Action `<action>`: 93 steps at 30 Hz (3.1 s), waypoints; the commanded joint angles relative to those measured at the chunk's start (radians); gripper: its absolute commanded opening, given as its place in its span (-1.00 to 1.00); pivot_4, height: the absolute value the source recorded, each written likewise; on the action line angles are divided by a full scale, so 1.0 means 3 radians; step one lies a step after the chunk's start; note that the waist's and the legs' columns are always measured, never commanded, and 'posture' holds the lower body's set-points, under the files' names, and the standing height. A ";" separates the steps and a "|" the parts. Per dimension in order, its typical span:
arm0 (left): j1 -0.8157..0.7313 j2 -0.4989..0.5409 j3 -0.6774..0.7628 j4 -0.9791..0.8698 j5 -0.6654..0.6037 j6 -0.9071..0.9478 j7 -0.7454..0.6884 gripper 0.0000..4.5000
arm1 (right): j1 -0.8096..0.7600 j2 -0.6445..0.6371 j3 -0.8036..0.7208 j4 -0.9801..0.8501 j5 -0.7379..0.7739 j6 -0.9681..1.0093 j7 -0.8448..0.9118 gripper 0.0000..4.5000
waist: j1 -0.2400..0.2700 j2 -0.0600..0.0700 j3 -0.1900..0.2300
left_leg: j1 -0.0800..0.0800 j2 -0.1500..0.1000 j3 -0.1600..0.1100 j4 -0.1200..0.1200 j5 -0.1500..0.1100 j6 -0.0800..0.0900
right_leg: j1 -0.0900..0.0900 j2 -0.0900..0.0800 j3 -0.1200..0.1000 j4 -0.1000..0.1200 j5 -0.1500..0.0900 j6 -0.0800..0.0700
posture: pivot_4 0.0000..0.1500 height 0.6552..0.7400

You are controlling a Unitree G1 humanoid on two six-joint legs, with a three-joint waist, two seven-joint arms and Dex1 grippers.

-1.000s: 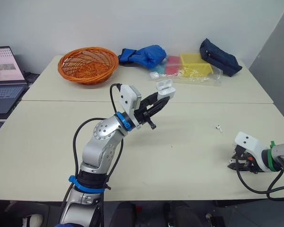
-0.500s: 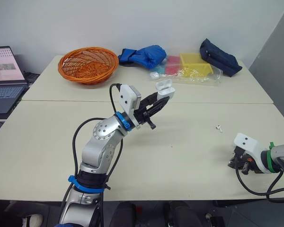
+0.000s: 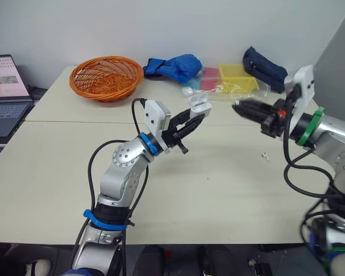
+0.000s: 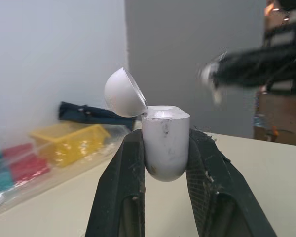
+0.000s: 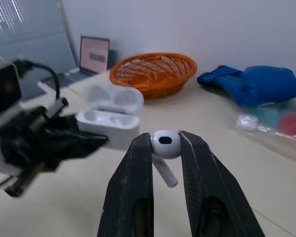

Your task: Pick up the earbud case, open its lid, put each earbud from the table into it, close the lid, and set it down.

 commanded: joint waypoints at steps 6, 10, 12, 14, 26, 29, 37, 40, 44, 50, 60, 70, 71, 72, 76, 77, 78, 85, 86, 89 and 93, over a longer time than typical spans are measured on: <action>-0.0397 -0.0266 0.0011 0.0326 0.0046 -0.0253 0.0043 -0.67 | -0.0179 0.0895 -0.0171 -0.0240 0.0414 -0.0253 -0.0922 -0.82 | 0.0001 0.0001 0.0000 | -0.0010 -0.0004 0.0008 0.0002 0.0000 0.0000 | -0.0008 -0.0008 0.0002 -0.0003 0.0003 0.0004 | 1.00 1.00; -0.0465 -0.0300 0.0023 0.0366 0.0031 -0.0274 0.0035 -0.67 | -0.0100 0.0970 -0.0060 -0.0189 0.0481 -0.0501 -0.0955 -0.82 | -0.0015 0.0001 0.0000 | -0.0007 -0.0002 0.0008 0.0002 0.0000 0.0001 | -0.0008 -0.0005 0.0002 0.0001 0.0001 0.0007 | 1.00 1.00; -0.0481 -0.0312 0.0030 0.0365 0.0020 -0.0270 0.0044 -0.67 | -0.0081 0.0964 -0.0007 -0.0151 0.0482 -0.0614 -0.0977 -0.82 | -0.0022 0.0001 0.0000 | -0.0005 -0.0001 0.0008 0.0002 0.0000 0.0001 | -0.0008 -0.0004 0.0002 0.0004 0.0000 0.0008 | 1.00 1.00; -0.0500 -0.0324 0.0033 0.0373 0.0020 -0.0273 0.0047 -0.67 | -0.0062 0.0953 0.0065 -0.0088 0.0469 -0.0721 -0.0986 -0.82 | -0.0028 0.0001 0.0000 | -0.0003 -0.0001 0.0008 0.0002 0.0000 0.0001 | -0.0008 -0.0003 0.0003 0.0005 0.0001 0.0008 | 1.00 1.00; -0.0530 -0.0480 0.0009 0.0285 0.0037 -0.0251 0.0214 -0.67 | 0.0084 0.1034 0.0554 0.0241 0.0204 -0.1483 -0.1004 -0.82 | -0.0049 0.0001 0.0000 | -0.0003 0.0000 0.0009 0.0002 0.0000 0.0001 | -0.0007 -0.0002 0.0004 0.0003 0.0001 0.0008 | 1.00 1.00; -0.0534 -0.0487 0.0015 0.0272 0.0031 -0.0235 0.0232 -0.67 | 0.0110 0.1035 0.0619 0.0297 0.0172 -0.1635 -0.0987 -0.82 | -0.0052 0.0001 0.0000 | -0.0002 0.0000 0.0009 0.0002 0.0000 0.0001 | -0.0007 -0.0002 0.0004 0.0004 0.0001 0.0008 | 1.00 1.00; -0.0560 -0.0490 0.0027 0.0256 0.0014 -0.0214 0.0251 -0.67 | 0.0165 0.1036 0.0742 0.0432 0.0118 -0.1887 -0.0972 -0.82 | -0.0056 0.0001 0.0000 | -0.0002 0.0000 0.0009 0.0002 0.0000 0.0001 | -0.0006 -0.0002 0.0004 0.0003 0.0001 0.0008 | 1.00 1.00; -0.0552 -0.0489 0.0021 0.0252 0.0010 -0.0219 0.0251 -0.67 | 0.0197 0.1052 0.0783 0.0419 0.0119 -0.1909 -0.0982 -0.82 | -0.0056 0.0001 0.0000 | -0.0002 0.0000 0.0009 0.0002 0.0000 0.0001 | -0.0007 -0.0002 0.0004 0.0003 0.0001 0.0008 | 1.00 1.00; -0.0562 -0.0489 0.0023 0.0259 0.0003 -0.0223 0.0253 -0.67 | 0.0250 0.1022 0.0827 0.0406 0.0093 -0.1927 -0.0986 -0.82 | -0.0056 0.0001 0.0000 | -0.0002 0.0000 0.0008 0.0001 0.0000 0.0001 | -0.0007 -0.0001 0.0003 0.0003 0.0001 0.0008 | 1.00 1.00; -0.0560 -0.0486 0.0016 0.0254 0.0002 -0.0229 0.0249 -0.67 | 0.0271 0.1005 0.0862 0.0406 0.0130 -0.1925 -0.1006 -0.82 | -0.0056 0.0001 0.0000 | -0.0002 0.0000 0.0009 0.0002 0.0000 0.0001 | -0.0007 -0.0002 0.0004 0.0003 0.0001 0.0008 | 1.00 1.00; -0.0560 -0.0479 -0.0004 0.0251 0.0041 -0.0280 0.0240 -0.67 | 0.0228 0.1056 0.0891 0.0476 0.0133 -0.1922 -0.1045 -0.82 | -0.0056 0.0001 0.0000 | -0.0002 0.0000 0.0009 0.0001 0.0000 0.0001 | -0.0007 -0.0001 0.0003 0.0003 0.0001 0.0008 | 1.00 1.00; -0.0584 -0.0497 -0.0004 0.0238 0.0066 -0.0297 0.0233 -0.67 | 0.0249 0.1015 0.0917 0.0502 0.0054 -0.1917 -0.1084 -0.82 | -0.0056 0.0001 0.0000 | -0.0002 0.0000 0.0009 0.0001 0.0000 0.0001 | -0.0007 -0.0001 0.0004 0.0003 0.0001 0.0008 | 1.00 1.00; -0.0592 -0.0499 -0.0002 0.0240 0.0067 -0.0302 0.0235 -0.67 | 0.0257 0.1006 0.0927 0.0497 0.0032 -0.1917 -0.1095 -0.82 | -0.0056 0.0001 0.0000 | -0.0002 0.0000 0.0009 0.0001 0.0000 0.0001 | -0.0007 -0.0001 0.0004 0.0003 0.0001 0.0008 | 1.00 1.00; -0.0597 -0.0501 0.0000 0.0241 0.0068 -0.0306 0.0236 -0.67 | 0.0263 0.0999 0.0934 0.0494 0.0019 -0.1919 -0.1104 -0.82 | -0.0056 0.0001 0.0000 | -0.0002 0.0000 0.0009 0.0001 0.0000 0.0001 | -0.0007 -0.0001 0.0004 0.0003 0.0001 0.0008 | 1.00 1.00; -0.0621 -0.0517 0.0008 0.0245 0.0063 -0.0309 0.0250 -0.67 | 0.0282 0.0995 0.0966 0.0484 -0.0005 -0.1929 -0.1127 -0.82 | -0.0057 0.0001 0.0000 | -0.0002 0.0000 0.0009 0.0001 0.0000 0.0001 | -0.0007 -0.0001 0.0004 0.0003 0.0001 0.0008 | 1.00 1.00; -0.0623 -0.0520 0.0006 0.0244 0.0066 -0.0314 0.0252 -0.67 | 0.0281 0.0998 0.0974 0.0485 -0.0015 -0.1939 -0.1134 -0.82 | -0.0057 0.0001 0.0000 | -0.0002 0.0000 0.0009 0.0001 0.0000 0.0001 | -0.0007 -0.0001 0.0003 0.0003 0.0001 0.0008 | 1.00 1.00; -0.0624 -0.0523 0.0005 0.0243 0.0068 -0.0317 0.0254 -0.67 | 0.0281 0.0999 0.0980 0.0486 -0.0022 -0.1947 -0.1138 -0.82 | -0.0056 0.0001 0.0000 | -0.0002 0.0000 0.0009 0.0001 0.0000 0.0001 | -0.0007 -0.0001 0.0004 0.0003 0.0001 0.0008 | 1.00 1.00; -0.0619 -0.0533 -0.0001 0.0218 0.0068 -0.0334 0.0244 -0.67 | 0.0241 0.1148 0.0933 0.0480 0.0091 -0.1962 -0.1235 -0.82 | -0.0056 0.0001 0.0000 | -0.0002 0.0001 0.0009 0.0001 0.0000 0.0001 | -0.0007 -0.0001 0.0004 0.0003 0.0001 0.0008 | 1.00 1.00; -0.0615 -0.0532 0.0000 0.0215 0.0068 -0.0334 0.0243 -0.67 | 0.0235 0.1164 0.0931 0.0479 0.0104 -0.1966 -0.1243 -0.82 | -0.0057 0.0001 0.0000 | -0.0002 0.0001 0.0009 0.0001 0.0000 0.0001 | -0.0007 -0.0001 0.0003 0.0003 0.0001 0.0008 | 1.00 1.00; -0.0610 -0.0532 -0.0003 0.0214 0.0074 -0.0339 0.0240 -0.67 | 0.0208 0.1179 0.0926 0.0498 0.0118 -0.1980 -0.1262 -0.82 | -0.0057 0.0001 0.0000 | -0.0003 0.0000 0.0009 0.0001 0.0000 0.0001 | -0.0007 -0.0002 0.0004 0.0002 0.0001 0.0008 | 1.00 1.00; -0.0600 -0.0524 -0.0016 0.0203 0.0091 -0.0352 0.0233 -0.67 | 0.0176 0.1158 0.0942 0.0530 0.0095 -0.1984 -0.1260 -0.82 | -0.0057 0.0001 0.0000 | -0.0003 0.0001 0.0009 0.0001 0.0000 0.0001 | -0.0007 -0.0002 0.0003 0.0002 0.0001 0.0008 | 1.00 1.00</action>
